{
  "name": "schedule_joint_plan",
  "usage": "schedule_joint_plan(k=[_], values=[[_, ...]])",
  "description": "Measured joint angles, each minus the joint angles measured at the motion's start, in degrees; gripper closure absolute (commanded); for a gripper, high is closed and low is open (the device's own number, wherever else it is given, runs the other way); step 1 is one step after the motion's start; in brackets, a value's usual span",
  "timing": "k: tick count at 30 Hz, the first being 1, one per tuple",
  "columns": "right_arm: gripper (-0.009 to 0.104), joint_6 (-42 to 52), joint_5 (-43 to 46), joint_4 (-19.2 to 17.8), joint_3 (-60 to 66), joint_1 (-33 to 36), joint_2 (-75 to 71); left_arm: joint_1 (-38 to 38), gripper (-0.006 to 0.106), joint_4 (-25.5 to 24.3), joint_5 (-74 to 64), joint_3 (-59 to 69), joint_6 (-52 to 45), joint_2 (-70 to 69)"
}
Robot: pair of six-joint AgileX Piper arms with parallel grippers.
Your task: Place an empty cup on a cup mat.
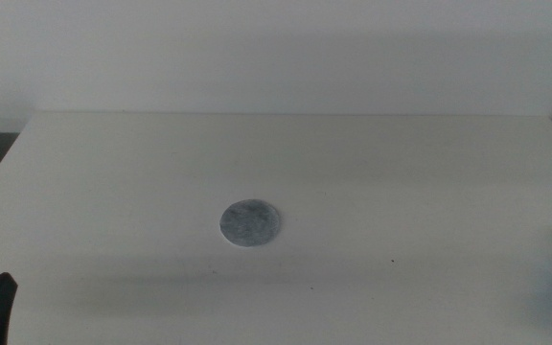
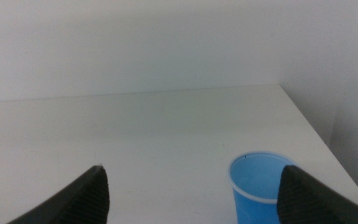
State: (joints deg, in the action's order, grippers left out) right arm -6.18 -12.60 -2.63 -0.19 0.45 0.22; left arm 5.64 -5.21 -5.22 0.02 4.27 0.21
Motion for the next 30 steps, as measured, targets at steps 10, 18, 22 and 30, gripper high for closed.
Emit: schedule_joint_plan(k=[10, 18, 22, 30], values=[[0.002, -18.35, -4.86, 1.9, -11.49, 0.0, 8.09, 0.0, 0.007, 0.0, 0.0, 0.0, 0.0, 0.0], [0.002, -23.2, -16.28, 1.21, -32.04, 0.0, 22.77, 0.0, 0.007, 0.0, 0.0, 0.0, 0.0, 0.0], [0.002, -18.75, -27.87, -0.21, -42.28, 0.0, 28.03, 0.0, 0.007, 0.0, 0.0, 0.0, 0.0, 0.0], [0.002, -5.2, -55.15, -0.71, -63.77, 0.0, 47.54, 0.0, 0.007, 0.0, 0.0, 0.0, 0.0, 0.0]])
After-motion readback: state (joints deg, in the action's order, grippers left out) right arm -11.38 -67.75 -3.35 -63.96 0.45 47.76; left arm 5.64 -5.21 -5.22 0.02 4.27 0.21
